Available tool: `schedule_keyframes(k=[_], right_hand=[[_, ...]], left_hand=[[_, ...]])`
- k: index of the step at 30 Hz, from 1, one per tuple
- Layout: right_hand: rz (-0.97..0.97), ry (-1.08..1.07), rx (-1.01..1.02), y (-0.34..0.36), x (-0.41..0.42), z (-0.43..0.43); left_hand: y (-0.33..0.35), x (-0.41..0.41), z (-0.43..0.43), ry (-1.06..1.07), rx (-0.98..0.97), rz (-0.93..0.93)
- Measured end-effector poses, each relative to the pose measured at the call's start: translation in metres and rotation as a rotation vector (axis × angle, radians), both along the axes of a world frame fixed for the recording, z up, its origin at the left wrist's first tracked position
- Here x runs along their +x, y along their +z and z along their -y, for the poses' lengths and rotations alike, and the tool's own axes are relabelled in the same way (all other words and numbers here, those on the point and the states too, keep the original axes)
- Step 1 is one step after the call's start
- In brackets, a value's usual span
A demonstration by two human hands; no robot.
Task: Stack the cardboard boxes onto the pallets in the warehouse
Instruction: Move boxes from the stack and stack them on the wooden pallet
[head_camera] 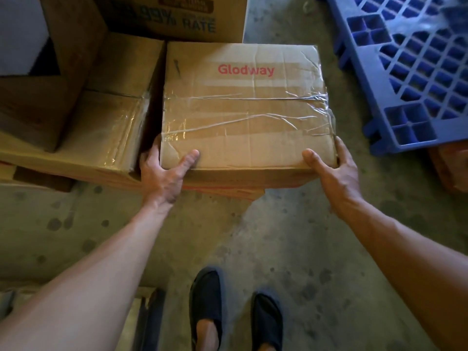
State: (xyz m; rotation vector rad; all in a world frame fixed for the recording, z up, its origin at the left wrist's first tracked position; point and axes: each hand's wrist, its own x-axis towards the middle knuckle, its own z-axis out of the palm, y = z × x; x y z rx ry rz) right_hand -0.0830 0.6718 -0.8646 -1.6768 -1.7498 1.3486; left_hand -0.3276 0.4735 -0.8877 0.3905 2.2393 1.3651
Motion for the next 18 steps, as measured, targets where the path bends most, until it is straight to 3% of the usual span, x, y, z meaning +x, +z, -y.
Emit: schedule_keyframes(k=[3, 10, 18], right_hand=[[-0.097, 0.048, -0.045, 0.000, -0.007, -0.007], [-0.227, 0.062, -0.120, -0.005, 0.011, -0.005], [-0.162, 0.142, -0.197, 0.021, 0.075, 0.024]], left_hand=[[-0.009, -0.004, -0.002, 0.015, 0.122, 0.135], [-0.006, 0.011, 0.005, -0.007, 0.199, 0.140], [0.025, 0.083, 0.051, 0.061, 0.180, 0.214]])
